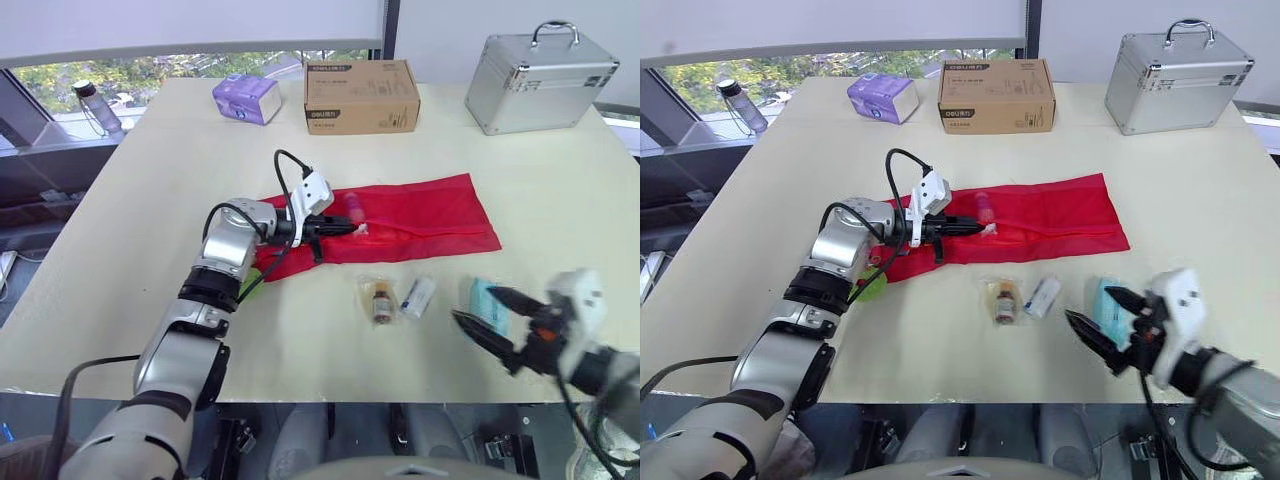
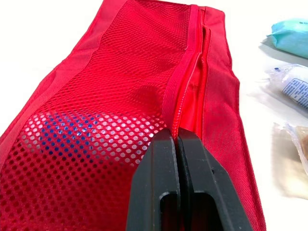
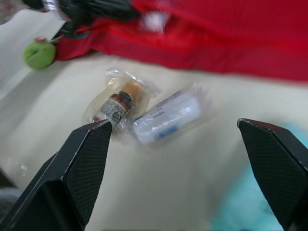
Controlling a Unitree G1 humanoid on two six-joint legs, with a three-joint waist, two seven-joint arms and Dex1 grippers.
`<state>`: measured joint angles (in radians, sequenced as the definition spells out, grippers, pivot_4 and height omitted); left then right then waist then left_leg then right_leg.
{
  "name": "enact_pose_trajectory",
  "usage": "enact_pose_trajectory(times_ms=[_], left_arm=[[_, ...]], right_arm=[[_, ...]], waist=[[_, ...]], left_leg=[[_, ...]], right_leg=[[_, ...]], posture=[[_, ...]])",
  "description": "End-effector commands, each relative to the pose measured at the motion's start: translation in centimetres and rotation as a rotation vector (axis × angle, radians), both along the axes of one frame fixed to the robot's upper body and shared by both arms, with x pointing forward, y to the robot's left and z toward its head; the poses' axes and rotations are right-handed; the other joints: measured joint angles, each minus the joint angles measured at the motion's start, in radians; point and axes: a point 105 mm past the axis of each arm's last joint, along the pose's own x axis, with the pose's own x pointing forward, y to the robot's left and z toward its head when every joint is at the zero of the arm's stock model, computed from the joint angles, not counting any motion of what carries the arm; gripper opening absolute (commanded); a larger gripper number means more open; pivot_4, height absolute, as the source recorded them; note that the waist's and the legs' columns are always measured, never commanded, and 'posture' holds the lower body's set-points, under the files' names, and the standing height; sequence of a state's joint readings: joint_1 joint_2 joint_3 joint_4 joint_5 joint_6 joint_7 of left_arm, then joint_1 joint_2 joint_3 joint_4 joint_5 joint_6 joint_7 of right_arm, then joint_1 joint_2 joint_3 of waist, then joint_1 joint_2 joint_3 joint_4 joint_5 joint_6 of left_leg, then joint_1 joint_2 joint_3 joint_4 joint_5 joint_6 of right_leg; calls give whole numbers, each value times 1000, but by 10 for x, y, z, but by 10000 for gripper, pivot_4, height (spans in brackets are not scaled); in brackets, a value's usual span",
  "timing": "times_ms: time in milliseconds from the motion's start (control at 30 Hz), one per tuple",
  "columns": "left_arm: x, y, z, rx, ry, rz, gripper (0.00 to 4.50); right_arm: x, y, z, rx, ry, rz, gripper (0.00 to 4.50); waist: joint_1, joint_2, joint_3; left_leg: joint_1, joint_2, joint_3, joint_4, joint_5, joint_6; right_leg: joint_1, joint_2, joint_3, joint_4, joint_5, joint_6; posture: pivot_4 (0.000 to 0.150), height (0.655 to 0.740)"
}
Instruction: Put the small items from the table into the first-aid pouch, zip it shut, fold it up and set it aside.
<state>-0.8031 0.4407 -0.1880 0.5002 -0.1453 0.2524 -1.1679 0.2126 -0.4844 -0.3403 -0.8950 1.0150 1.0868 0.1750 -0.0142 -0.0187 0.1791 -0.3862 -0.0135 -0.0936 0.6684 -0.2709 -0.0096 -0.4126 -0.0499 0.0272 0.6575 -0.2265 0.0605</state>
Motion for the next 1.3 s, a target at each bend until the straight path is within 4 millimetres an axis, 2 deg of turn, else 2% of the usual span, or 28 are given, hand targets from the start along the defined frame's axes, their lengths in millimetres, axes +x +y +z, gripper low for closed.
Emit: enact_pose_trajectory(times_ms=[33, 333, 367, 400, 500, 667, 733, 900, 1033, 1300], left_arm=[[-2, -5, 14, -24, -53, -13, 0], [-5, -6, 15, -36, -47, 2, 0], [-5, -6, 15, -37, -46, 2, 0], [-5, -6, 15, -37, -45, 3, 0], [-6, -6, 15, -39, -44, 4, 0], [-6, -6, 15, -41, -43, 6, 0], [-6, -7, 15, -43, -43, 5, 0], [-7, -7, 15, -49, -42, 4, 0], [-7, -8, 15, -54, -43, -2, 0], [-10, -12, 14, -66, -43, -8, 0]], right_arm=[[8, 25, -12, 51, 98, -11, 44417], [30, 38, -28, 28, 185, -101, 44417], [32, 39, -28, 28, 187, -101, 38669], [33, 41, -29, 19, 189, -96, 37072], [36, 43, -29, -18, 176, -74, 22216], [38, 39, -19, -53, 130, -19, 146], [41, 39, -12, -47, 109, 7, 146], [65, 46, 10, -28, 63, 69, 146], [91, 54, 6, -99, 93, 116, 146], [122, 66, 3, -126, 86, 136, 146]], waist=[[0, 0, 0], [-3, 1, 0], [-3, 1, 0], [-4, 1, 0], [-5, 1, 0], [-4, 1, 0], [-5, 1, 0], [-16, 1, 0], [-22, 1, 0], [-26, 2, 0]], left_leg=[[0, 0, 0, 0, 0, 0], [0, -1, 0, 0, 0, 0], [1, -1, 0, 0, 0, 0], [1, -1, 0, 0, 0, 0], [1, 0, 0, 0, 0, 0], [1, -1, 0, 0, 0, 0], [1, -1, 0, 0, 0, 0], [1, 0, 0, 0, 0, 0], [1, 0, 0, 0, 0, 0], [0, 0, 0, 0, 0, 0]], right_leg=[[0, 0, 0, 0, 0, 0], [0, 0, 0, 0, 0, 0], [0, 0, 0, 1, 0, 0], [0, 0, 0, 1, 0, 0], [0, 0, 0, 1, 0, 0], [0, 0, 0, 1, 0, 0], [0, 0, 0, 1, 0, 0], [0, 0, 0, 1, 0, 0], [0, 0, -1, 1, 0, 0], [-1, 0, 0, 1, 0, 0]], posture=[[1500, 7400], [1500, 7400], [1500, 7400], [1500, 7400], [1500, 7400], [1500, 7400], [1500, 7400], [1500, 7400], [1500, 7400], [1500, 7400]])
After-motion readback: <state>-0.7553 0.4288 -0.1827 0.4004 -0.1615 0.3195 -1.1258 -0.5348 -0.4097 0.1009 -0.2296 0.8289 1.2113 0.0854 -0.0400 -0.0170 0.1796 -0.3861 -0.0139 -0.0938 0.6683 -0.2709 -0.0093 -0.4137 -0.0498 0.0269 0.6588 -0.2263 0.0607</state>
